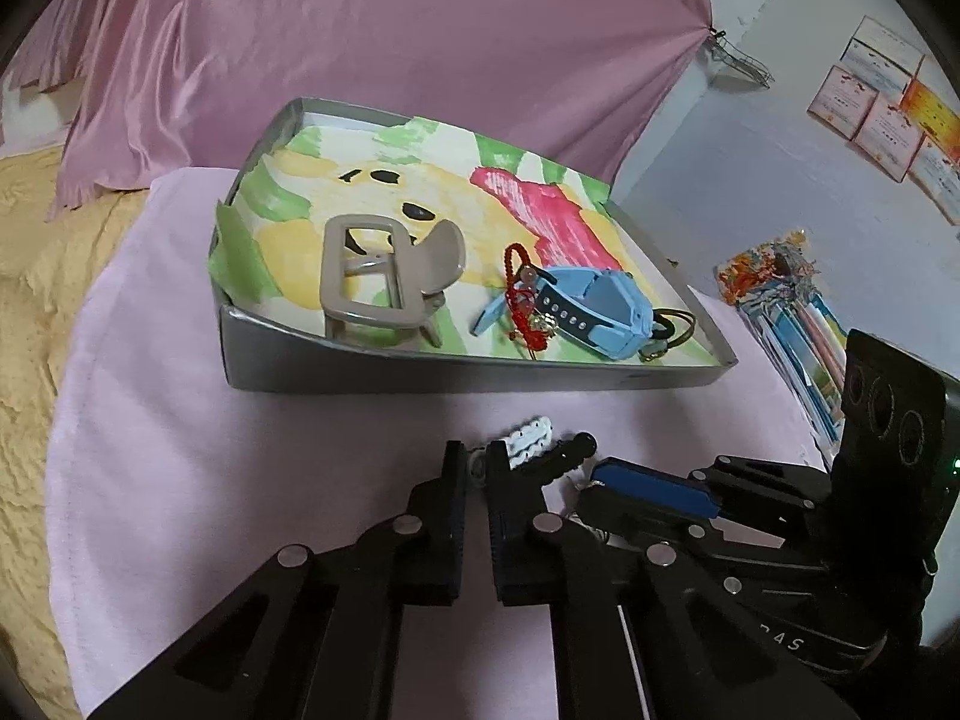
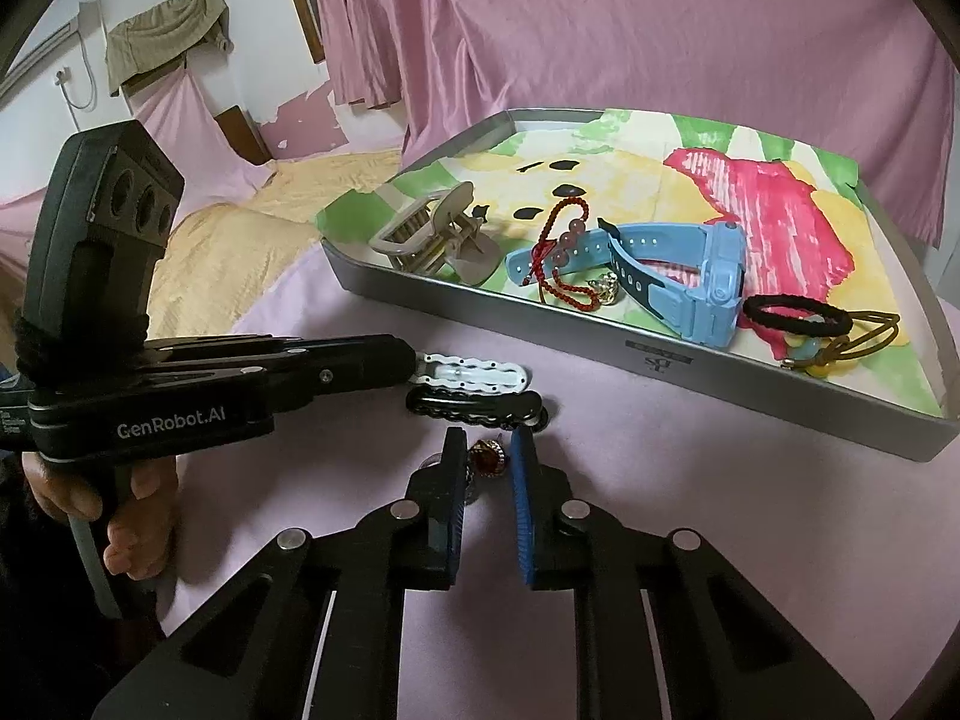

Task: Organize jewelry
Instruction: 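Grasp the white bead hair clip with the left gripper while the right grasps the red-gem charm, then carry the white bead clip and red-gem charm over the tray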

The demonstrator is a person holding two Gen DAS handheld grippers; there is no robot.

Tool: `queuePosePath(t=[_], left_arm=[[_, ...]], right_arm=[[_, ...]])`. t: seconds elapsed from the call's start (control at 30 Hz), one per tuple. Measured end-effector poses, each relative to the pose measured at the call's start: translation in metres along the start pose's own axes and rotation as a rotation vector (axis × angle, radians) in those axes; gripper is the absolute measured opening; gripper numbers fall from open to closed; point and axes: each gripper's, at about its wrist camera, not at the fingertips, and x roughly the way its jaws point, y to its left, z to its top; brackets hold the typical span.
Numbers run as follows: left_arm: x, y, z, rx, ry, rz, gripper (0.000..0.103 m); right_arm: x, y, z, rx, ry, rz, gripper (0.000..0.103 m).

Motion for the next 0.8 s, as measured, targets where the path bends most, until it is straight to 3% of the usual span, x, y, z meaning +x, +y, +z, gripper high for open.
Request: queuePosePath(t=[0.2,0.4,0.8], left_arm=[[-0.005,-0.002,-0.006,-0.004,-0.015,0.0,0.005],[-0.014,-0.014,-0.02,0.037,-0.057,0.076,0.004],[-0.032,-0.027,-0.047,0.003,-0.103,0.117,0.003]], right_arm=[[-0.01,-0.006,-0.007,0.015,-0.016,-0.013,0.013],[-0.022,-0.018,-0.02,0.059,-0.033,-0.013,0.013],[-0.035,-0.033,-0.039,0.106,-0.055,0.002,0.013]])
